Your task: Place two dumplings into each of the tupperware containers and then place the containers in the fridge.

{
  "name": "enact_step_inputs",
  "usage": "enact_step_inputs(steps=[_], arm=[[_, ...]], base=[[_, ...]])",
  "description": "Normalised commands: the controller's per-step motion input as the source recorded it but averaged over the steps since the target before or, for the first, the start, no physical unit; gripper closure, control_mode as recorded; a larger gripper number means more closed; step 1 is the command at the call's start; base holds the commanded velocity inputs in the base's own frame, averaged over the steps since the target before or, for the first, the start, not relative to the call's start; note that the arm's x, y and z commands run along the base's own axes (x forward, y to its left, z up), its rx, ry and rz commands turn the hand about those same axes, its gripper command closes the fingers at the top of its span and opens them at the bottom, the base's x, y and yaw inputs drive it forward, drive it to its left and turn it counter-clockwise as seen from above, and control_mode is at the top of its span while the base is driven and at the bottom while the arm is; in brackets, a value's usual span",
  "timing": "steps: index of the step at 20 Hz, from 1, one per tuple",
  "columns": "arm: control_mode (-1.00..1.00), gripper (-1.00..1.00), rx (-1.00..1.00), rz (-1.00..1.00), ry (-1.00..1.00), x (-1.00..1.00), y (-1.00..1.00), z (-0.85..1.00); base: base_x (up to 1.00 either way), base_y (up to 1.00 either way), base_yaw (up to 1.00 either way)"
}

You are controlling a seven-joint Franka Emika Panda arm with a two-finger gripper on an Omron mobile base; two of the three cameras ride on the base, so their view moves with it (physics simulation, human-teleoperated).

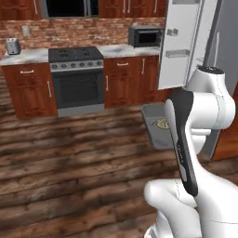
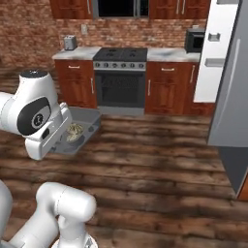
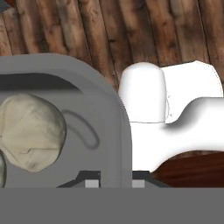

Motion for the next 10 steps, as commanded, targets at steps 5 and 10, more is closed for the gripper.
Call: enact_step_inputs(steps=[5, 10], arm=[[1.00, 1.00, 0.00, 0.00, 0.00, 0.00, 0.00, 0.00], [1.00, 1.00, 0.00, 0.00, 0.00, 0.00, 0.00, 0.00]], base=[[1.00, -0.01, 0.00], [1.00, 0.00, 0.00]])
